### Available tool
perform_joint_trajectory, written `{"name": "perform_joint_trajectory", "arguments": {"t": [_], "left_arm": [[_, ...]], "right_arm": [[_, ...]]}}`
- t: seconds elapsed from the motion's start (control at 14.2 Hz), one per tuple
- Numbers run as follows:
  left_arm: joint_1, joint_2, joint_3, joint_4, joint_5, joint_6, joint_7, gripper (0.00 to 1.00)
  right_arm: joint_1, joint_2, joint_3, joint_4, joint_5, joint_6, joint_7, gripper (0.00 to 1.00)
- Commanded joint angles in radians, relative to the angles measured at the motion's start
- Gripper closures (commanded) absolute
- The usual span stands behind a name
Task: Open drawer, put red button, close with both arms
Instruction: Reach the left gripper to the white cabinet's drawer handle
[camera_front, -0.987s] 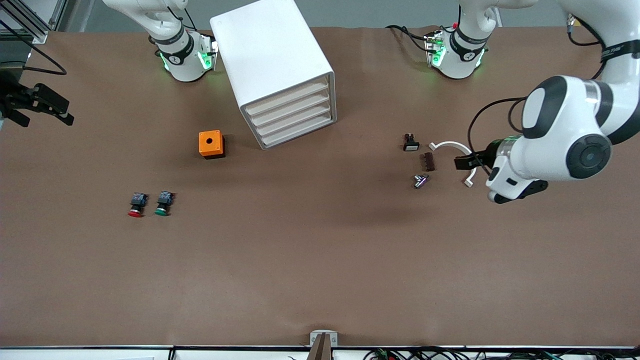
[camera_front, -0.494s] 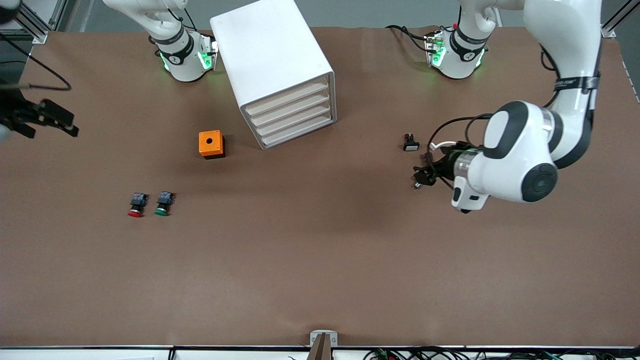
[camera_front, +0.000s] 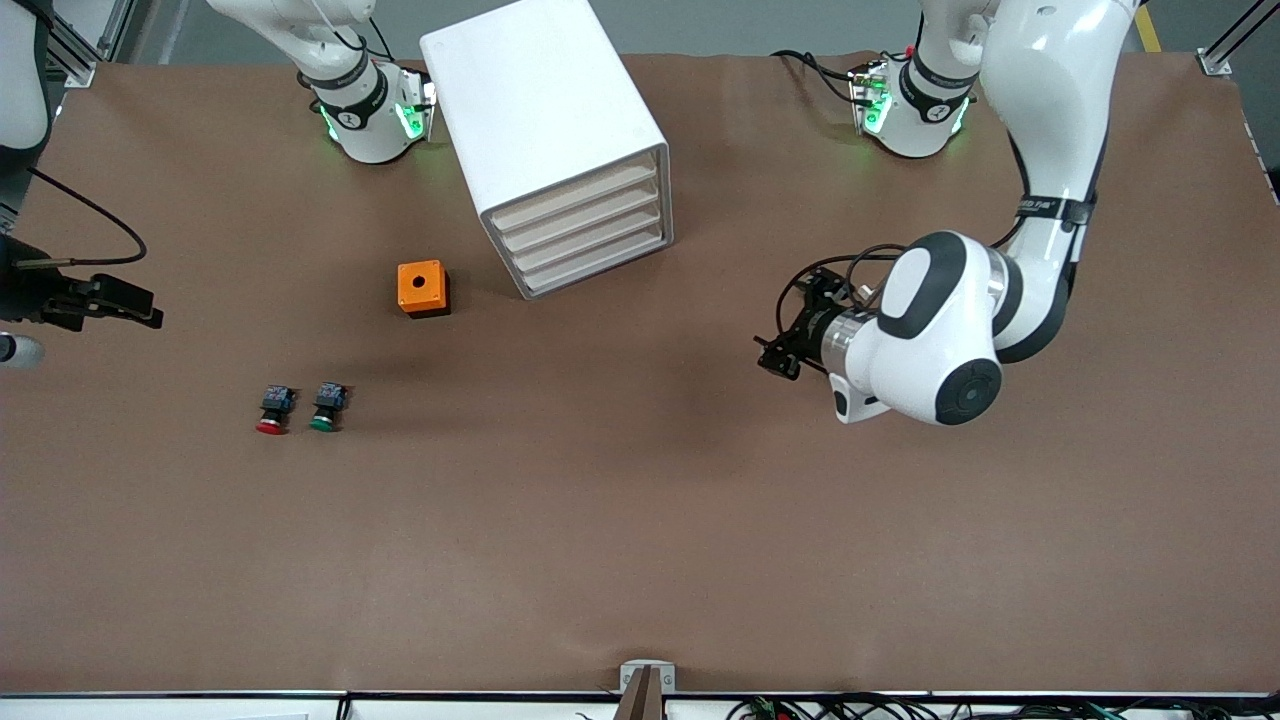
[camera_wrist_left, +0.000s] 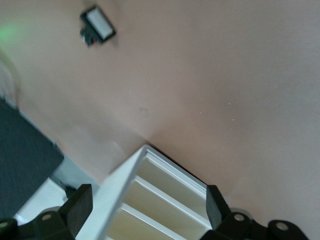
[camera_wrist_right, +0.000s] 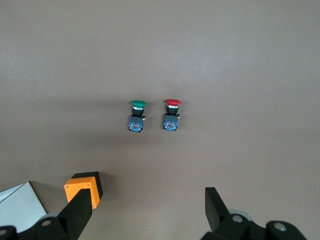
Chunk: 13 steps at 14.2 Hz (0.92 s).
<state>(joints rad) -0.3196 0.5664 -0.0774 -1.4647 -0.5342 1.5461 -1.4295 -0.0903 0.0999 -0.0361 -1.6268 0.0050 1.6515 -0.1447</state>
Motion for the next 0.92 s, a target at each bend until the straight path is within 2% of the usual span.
{"name": "perform_joint_trajectory", "arguments": {"t": [0.0, 0.35, 0.56, 0.85], "left_arm": [[-0.022, 0.078, -0.022, 0.078, -0.065, -0.014, -0.211, 0.0], [-0.024, 0.171, -0.065, 0.093, -0.232, -0.035, -0.507, 0.0], [-0.029, 0.214, -0.1, 0.09, -0.309, -0.076, -0.6, 0.0], [-0.079, 0.263, -0.104, 0.087, -0.381, -0.104, -0.673, 0.0]], "right_arm": [[-0.006, 0.001, 0.01, 0.018, -0.055, -0.015, -0.003, 0.0], [-0.031, 0.0, 0.012, -0.016, -0.036, 0.011, 0.001, 0.0], [-0.069, -0.015, 0.012, -0.17, -0.028, 0.149, 0.001, 0.0], [-0.085, -0.032, 0.01, -0.296, -0.03, 0.278, 0.001, 0.0]]}}
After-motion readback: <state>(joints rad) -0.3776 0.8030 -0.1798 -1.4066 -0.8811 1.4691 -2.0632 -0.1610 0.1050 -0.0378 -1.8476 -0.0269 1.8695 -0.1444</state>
